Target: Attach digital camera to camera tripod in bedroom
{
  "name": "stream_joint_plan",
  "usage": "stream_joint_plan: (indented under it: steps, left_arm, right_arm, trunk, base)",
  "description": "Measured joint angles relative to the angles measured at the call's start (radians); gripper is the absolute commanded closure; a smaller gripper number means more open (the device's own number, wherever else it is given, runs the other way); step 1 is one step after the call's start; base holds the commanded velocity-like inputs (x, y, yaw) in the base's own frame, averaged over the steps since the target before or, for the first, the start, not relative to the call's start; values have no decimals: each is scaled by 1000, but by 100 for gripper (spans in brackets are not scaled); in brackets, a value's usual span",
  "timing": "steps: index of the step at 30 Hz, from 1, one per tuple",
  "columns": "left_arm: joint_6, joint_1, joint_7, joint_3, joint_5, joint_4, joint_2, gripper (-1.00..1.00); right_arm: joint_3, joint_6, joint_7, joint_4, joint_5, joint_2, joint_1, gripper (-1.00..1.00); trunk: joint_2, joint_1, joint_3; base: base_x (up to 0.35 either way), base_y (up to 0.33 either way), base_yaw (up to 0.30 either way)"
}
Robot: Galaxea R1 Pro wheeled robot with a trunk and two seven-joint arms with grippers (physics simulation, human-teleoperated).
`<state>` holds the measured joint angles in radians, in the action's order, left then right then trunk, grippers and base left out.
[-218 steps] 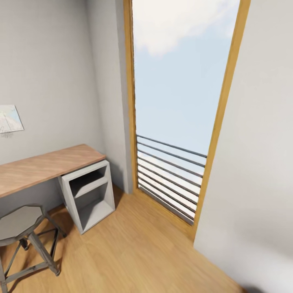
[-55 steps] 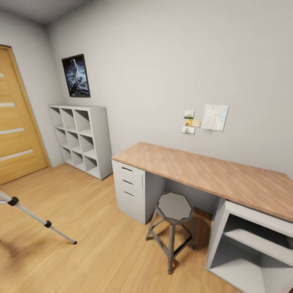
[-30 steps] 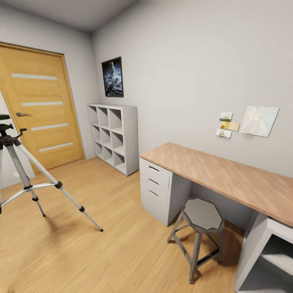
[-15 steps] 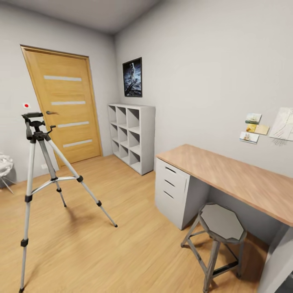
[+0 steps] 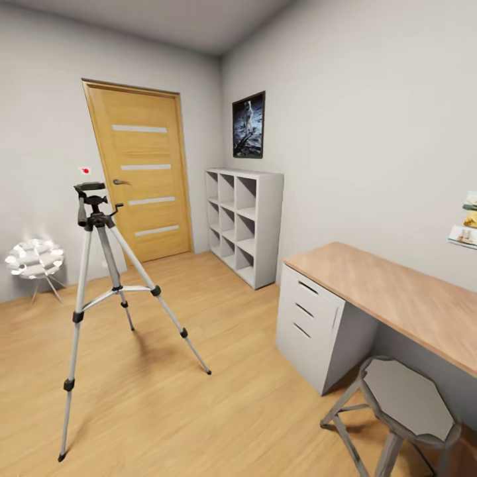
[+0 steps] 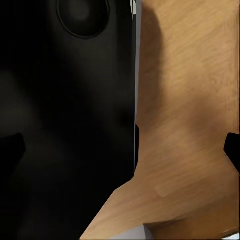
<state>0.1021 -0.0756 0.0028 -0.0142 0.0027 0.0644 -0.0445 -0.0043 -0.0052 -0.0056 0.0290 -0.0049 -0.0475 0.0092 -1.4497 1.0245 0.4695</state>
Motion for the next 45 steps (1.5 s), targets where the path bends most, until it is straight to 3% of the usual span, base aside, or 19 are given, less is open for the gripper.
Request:
stream_joint_plan:
  steps: [19,45]
  left_arm:
    - [-1,0,0,0,0,0,0,-100]
    - [-1,0,0,0,0,0,0,-100]
  right_arm:
    - [0,0,0,3,0,0,0,-100]
    - [0,0,0,2,0,0,0,-100]
  trunk:
    - [0,0,0]
    - [0,0,0]
  base:
    - [169,-109,276]
    - [8,-8,276]
